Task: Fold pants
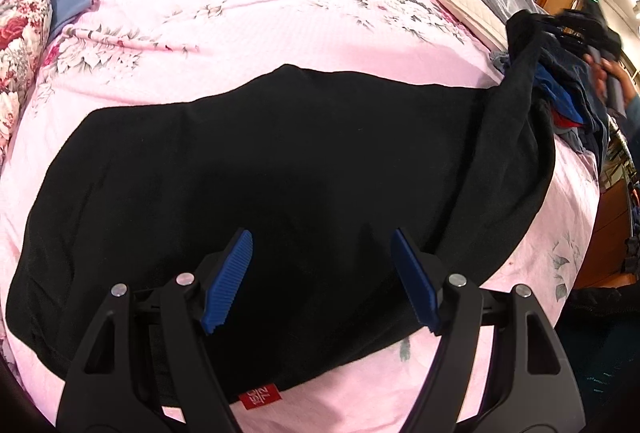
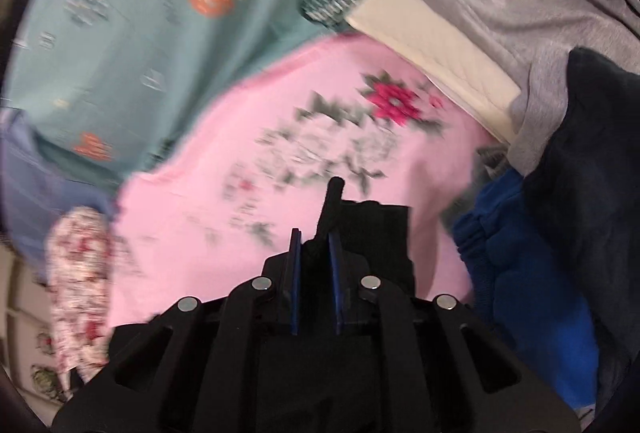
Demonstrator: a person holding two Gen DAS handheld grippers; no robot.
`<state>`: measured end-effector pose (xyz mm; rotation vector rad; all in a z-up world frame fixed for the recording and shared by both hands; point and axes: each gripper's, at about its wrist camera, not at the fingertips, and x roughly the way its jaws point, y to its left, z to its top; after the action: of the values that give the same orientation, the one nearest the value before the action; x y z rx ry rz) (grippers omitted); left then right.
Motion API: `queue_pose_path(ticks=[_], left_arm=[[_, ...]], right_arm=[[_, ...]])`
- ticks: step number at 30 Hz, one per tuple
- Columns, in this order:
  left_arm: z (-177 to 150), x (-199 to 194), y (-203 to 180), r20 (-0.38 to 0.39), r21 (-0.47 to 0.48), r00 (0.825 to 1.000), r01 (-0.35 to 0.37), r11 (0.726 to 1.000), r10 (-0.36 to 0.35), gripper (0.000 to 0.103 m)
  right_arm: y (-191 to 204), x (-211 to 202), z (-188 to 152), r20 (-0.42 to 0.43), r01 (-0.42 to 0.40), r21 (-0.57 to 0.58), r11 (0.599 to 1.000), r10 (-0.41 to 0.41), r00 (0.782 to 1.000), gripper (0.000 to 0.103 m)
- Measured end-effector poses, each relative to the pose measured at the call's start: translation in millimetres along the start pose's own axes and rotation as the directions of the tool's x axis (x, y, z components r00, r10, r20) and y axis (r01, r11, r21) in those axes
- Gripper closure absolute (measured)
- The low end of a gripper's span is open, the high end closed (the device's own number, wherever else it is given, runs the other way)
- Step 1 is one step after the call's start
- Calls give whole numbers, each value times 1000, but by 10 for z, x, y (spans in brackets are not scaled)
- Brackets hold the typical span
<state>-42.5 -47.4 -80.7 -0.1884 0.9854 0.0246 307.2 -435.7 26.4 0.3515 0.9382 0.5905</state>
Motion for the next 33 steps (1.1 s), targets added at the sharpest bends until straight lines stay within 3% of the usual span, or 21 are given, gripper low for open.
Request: queue_pose_path(ticks=[3,9,11,12,17,20,24,25,27,28,29,33], left_arm=[[-28,-3,-50,-7,12,1000,-6,1000,6,29],[-47,0,1,-26,3,999,-44,999,44,29],[-61,-16,93,-30,-26,998,-61,998,61,29],[-69,-20,132,-33,-40,997,-70,997,69,29],[-189,-112,441,-47,-145,992,-120,982,114,29],[-260,-392,614,11,-202,990,-135,970,140,29],[-421,-911,975,80,-322,966,-207,924,245,22],[-471,-1004,1076,84,-357,959,-225,907,271,21],[-571,-1129,1310,69,-435,952,-241,868,299,21],[-621,-1162,1418,59,-470,951,-242,849,304,21],[-687,-1180,1519,53,-503,953,-234,832,299,21],[-820,-1127,1753,68,-590,973,-138,795,219,21]], right_arm=[[-200,-345,-250,59,-109,10,994,109,992,90],[-995,-491,-898,3,-15,74,997,15,1000,85],[-1180,-582,-1083,-13,16,138,990,-14,1000,51],[-1228,-651,-1155,2,27,153,988,-28,1000,51],[-1157,-634,-1274,-11,-26,149,988,28,1000,43],[-1049,-488,-1265,-26,-43,122,992,46,999,43],[-913,-315,-1179,-32,-58,114,992,62,998,43],[-913,-276,-1167,-41,-60,122,991,66,997,43],[-924,-251,-1163,-43,-41,113,993,46,998,55],[-933,-234,-1167,-46,-19,100,995,24,999,77],[-965,-208,-1187,-60,-22,109,994,29,998,90],[-1111,-209,-1275,-70,3,124,992,6,998,91]])
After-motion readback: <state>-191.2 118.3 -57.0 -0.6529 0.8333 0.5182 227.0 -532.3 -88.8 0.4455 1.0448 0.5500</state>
